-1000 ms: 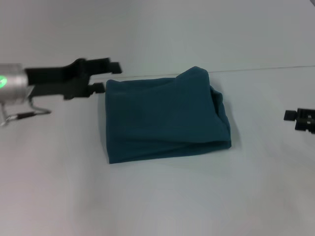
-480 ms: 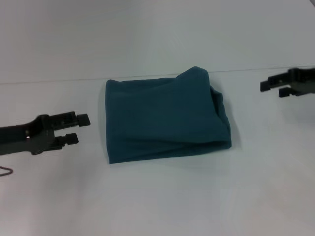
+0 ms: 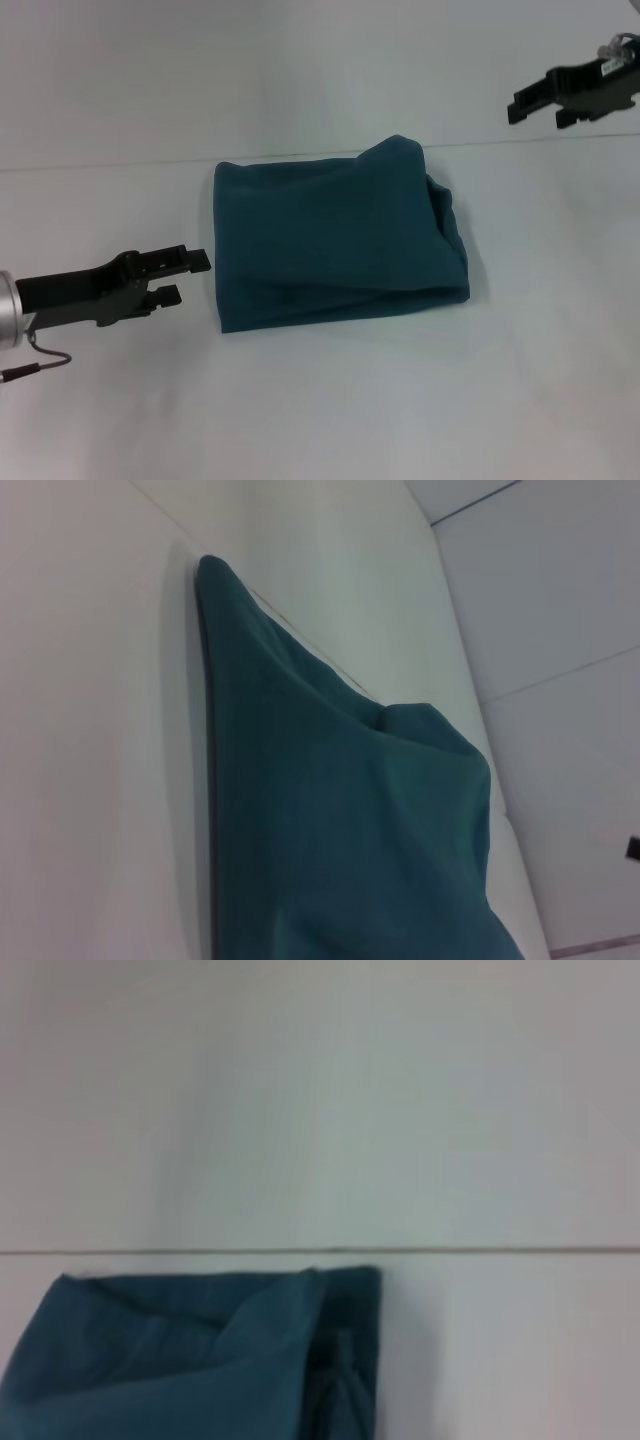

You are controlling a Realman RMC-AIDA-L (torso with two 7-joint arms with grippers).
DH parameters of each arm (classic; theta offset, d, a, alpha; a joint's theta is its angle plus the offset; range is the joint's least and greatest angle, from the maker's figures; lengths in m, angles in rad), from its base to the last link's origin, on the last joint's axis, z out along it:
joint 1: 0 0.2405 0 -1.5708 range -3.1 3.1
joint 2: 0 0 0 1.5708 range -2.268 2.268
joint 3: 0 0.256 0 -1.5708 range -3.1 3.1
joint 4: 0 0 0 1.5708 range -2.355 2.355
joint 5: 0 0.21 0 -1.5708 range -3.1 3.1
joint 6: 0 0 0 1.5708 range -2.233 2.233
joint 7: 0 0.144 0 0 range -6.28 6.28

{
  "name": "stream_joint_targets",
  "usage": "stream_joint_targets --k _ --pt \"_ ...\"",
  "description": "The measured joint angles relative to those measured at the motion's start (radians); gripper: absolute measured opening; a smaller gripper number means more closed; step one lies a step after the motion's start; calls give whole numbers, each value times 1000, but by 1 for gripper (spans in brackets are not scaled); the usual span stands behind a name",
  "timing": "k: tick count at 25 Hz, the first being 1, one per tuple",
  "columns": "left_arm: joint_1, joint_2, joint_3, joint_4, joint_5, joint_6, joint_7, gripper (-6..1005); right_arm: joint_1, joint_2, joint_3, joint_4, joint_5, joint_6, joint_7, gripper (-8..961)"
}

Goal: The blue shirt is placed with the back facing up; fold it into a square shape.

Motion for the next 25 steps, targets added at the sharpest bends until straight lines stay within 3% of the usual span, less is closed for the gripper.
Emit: stream_joint_targets --k 5,10,15,18,25 --pt "-1 -3 -5 0 -7 -13 5 843 29 19 -26 28 -6 44 6 760" --pt "2 -2 -17 3 -9 -14 5 844 55 51 -84 99 -6 133 18 760" --pt "1 -3 -24 3 -16 -26 6 843 68 110 -103 160 -3 264 19 760" --pt "2 -4 -24 3 -28 -28 6 844 66 135 -101 176 -1 334 19 761" --pt "6 -7 -24 -2 -35 -50 8 843 58 152 -95 291 52 502 19 762"
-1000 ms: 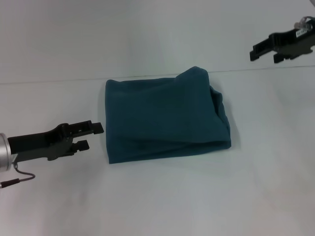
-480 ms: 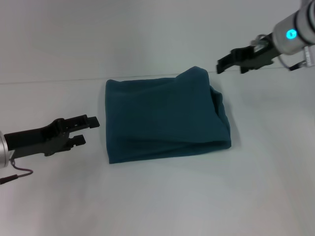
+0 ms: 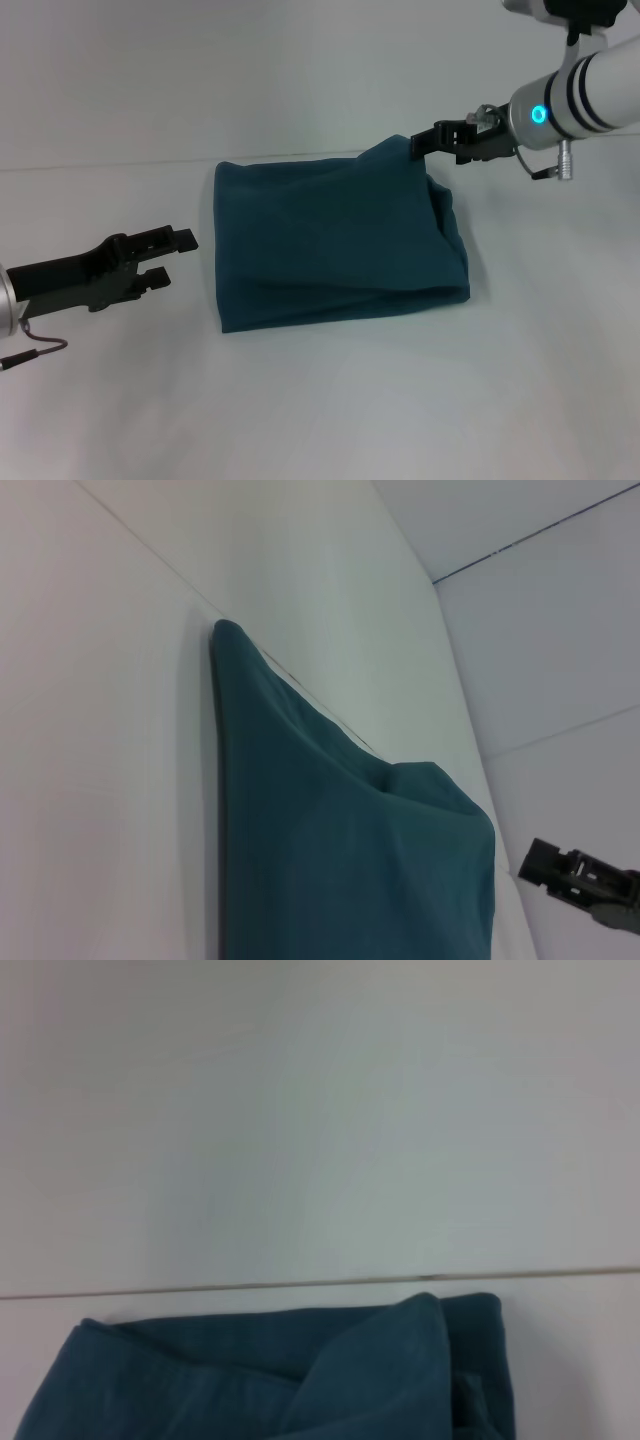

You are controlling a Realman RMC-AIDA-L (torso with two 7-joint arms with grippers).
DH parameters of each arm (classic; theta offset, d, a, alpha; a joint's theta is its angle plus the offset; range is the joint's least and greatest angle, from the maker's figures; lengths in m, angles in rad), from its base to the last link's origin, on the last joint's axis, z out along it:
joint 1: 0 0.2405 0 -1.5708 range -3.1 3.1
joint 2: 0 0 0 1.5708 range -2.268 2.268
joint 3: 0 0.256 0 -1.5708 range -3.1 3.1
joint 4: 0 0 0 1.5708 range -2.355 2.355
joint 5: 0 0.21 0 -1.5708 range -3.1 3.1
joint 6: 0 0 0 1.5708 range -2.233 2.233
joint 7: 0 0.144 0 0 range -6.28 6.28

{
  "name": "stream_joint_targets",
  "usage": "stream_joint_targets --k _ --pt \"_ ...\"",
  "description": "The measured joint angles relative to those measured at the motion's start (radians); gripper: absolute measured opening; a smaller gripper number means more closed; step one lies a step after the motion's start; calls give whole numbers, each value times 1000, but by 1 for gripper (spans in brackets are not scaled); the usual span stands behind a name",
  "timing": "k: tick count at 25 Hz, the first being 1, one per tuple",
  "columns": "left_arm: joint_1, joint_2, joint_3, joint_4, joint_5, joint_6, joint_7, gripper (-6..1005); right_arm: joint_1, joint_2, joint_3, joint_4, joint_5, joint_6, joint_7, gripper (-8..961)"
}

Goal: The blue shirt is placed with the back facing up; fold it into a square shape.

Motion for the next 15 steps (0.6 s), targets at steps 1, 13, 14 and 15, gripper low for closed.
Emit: stream_joint_targets --k 1,13,14,15 --pt "-1 0 0 0 0 -1 0 843 0 2 -1 13 6 17 -2 763" --pt "-35 6 72 0 10 -33 28 843 -17 -1 5 -33 27 -80 -30 767" --pt "-51 11 97 0 15 -51 40 843 -37 -5 12 -69 46 -129 -48 767" --pt "-96 22 133 -9 44 -106 46 843 -54 -10 19 -99 66 -162 -61 767"
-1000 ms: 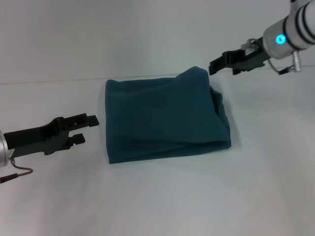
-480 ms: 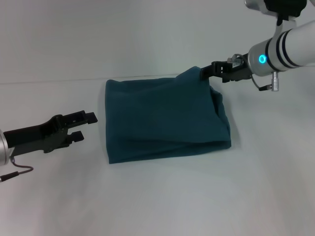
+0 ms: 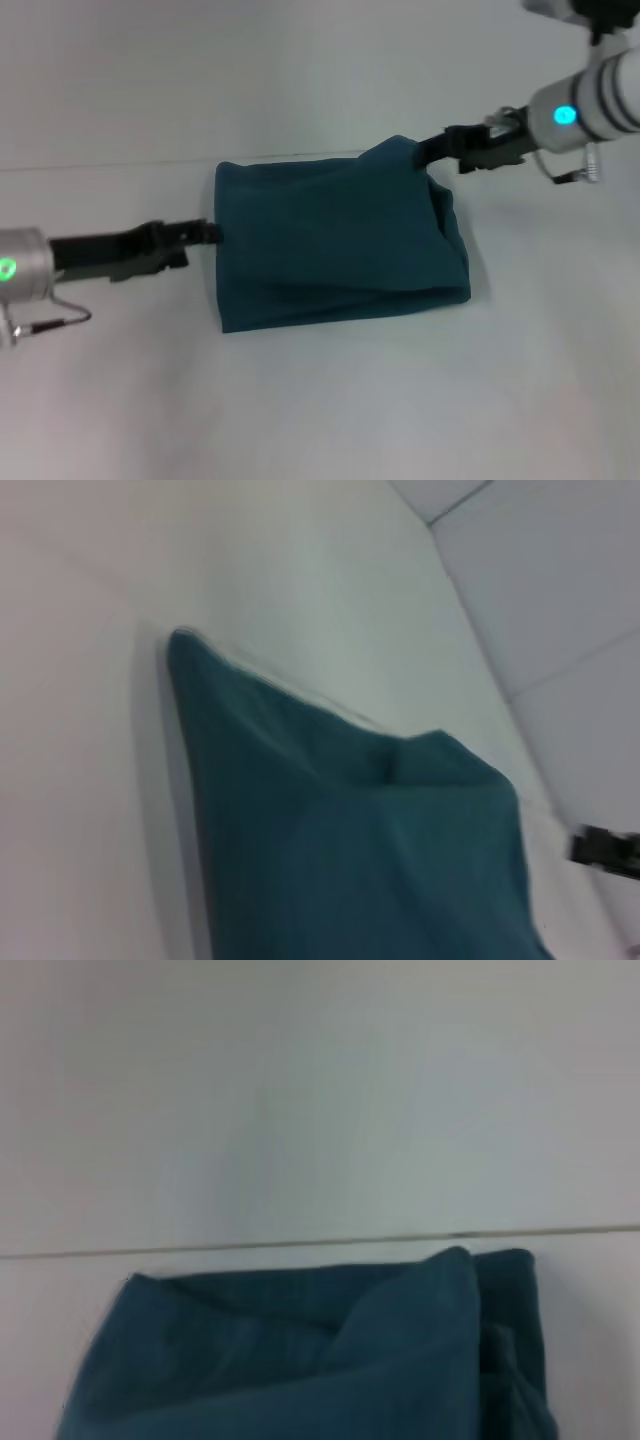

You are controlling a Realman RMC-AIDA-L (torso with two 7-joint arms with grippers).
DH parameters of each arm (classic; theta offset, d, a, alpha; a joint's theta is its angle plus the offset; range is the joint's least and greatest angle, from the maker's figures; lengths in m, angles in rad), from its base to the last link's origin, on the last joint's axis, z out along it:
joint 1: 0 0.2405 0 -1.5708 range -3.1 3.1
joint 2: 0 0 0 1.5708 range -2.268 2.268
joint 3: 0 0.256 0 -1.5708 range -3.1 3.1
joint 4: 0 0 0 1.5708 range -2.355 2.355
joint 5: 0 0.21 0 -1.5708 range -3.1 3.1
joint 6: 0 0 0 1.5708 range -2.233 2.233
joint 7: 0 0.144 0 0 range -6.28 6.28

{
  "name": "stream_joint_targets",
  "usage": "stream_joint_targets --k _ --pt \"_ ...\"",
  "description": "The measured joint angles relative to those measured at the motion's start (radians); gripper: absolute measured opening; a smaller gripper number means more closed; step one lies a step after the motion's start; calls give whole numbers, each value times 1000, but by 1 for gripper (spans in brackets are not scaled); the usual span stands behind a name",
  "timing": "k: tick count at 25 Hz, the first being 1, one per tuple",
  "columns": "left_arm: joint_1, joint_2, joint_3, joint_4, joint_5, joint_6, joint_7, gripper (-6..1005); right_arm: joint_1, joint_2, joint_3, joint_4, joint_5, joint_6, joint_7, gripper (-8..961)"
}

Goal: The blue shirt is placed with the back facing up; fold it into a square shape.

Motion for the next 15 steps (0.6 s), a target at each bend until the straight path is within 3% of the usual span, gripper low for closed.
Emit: stream_joint_targets --k 2,6,8,12,15 --pt "-32 8 15 -11 25 -30 -9 845 -45 -21 14 -71 79 -88 -28 768" --pt "-136 23 66 -59 144 -149 -75 848 -103 -113 20 -109 240 -217 -38 769" --pt "-173 22 86 -83 212 -213 -120 850 -118 -149 25 -106 277 -253 -34 770" --pt "-210 12 96 -120 273 -279 -157 851 -135 -192 45 -104 290 -292 -19 771" --pt "-213 5 99 -133 275 -299 -161 850 -138 -211 46 -104 285 -307 -2 769"
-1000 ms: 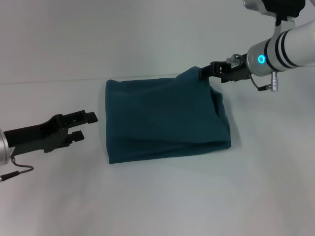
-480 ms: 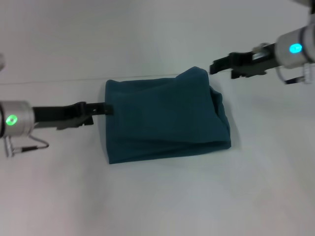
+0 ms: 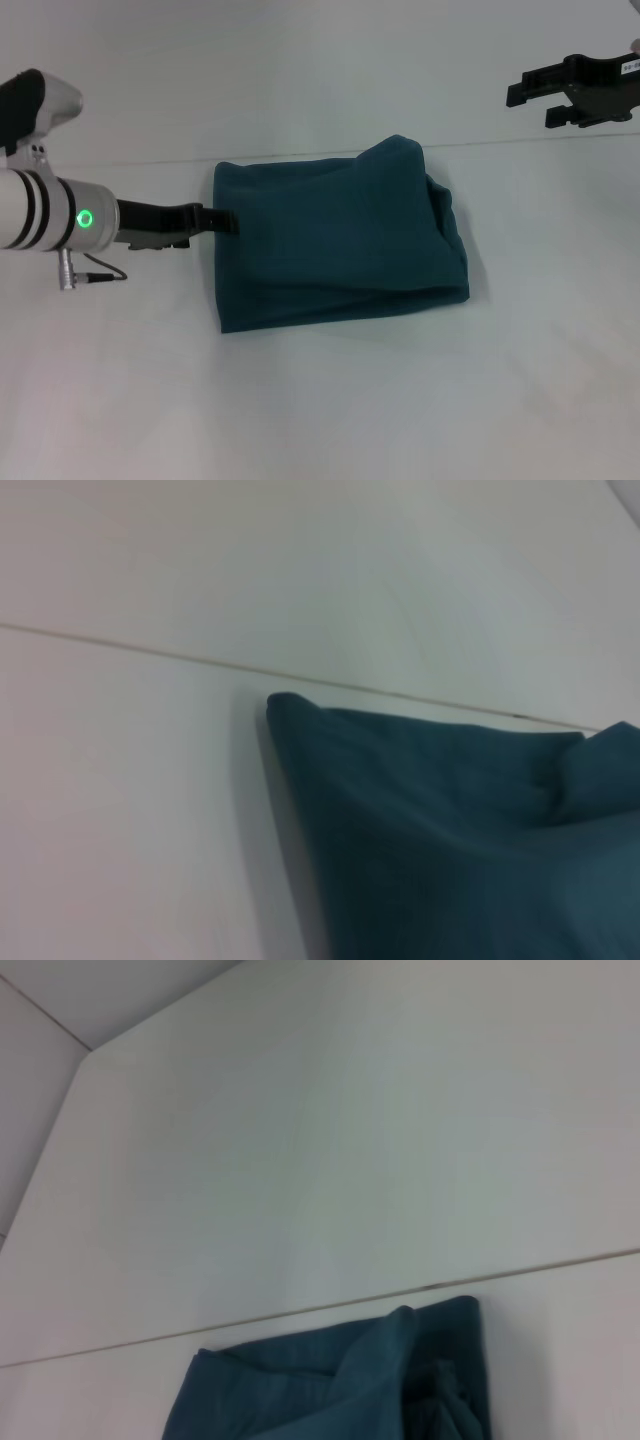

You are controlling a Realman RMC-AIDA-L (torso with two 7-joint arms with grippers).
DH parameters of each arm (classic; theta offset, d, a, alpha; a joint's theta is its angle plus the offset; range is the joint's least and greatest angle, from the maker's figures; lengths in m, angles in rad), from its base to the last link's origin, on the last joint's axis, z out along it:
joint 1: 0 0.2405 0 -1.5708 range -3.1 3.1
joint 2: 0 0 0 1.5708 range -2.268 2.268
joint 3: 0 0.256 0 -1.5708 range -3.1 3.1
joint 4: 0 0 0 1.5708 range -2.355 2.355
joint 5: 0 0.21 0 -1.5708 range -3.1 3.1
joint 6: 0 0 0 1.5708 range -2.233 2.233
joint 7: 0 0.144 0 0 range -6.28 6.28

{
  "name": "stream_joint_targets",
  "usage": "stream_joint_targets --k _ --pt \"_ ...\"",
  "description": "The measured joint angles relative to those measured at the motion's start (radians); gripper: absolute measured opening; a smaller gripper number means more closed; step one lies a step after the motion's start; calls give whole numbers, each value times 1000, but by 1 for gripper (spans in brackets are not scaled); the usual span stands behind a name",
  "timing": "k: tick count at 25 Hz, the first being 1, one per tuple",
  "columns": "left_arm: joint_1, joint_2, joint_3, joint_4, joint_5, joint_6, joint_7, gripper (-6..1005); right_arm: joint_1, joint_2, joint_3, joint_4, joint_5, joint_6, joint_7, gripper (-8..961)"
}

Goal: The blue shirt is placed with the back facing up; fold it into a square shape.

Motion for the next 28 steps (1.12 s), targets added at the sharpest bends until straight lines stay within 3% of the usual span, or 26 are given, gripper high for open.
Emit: stream_joint_targets --k 13,21,28 --pt "-10 -16 18 -94 1 -104 -1 848 -31 -6 -4 12 -1 -4 2 765" --pt "-46 -51 19 -144 0 -121 1 847 -56 -7 -1 12 1 -7 1 764" --pt "-31 -81 23 -75 -18 -102 -8 739 -73 -4 1 11 6 -8 -5 764"
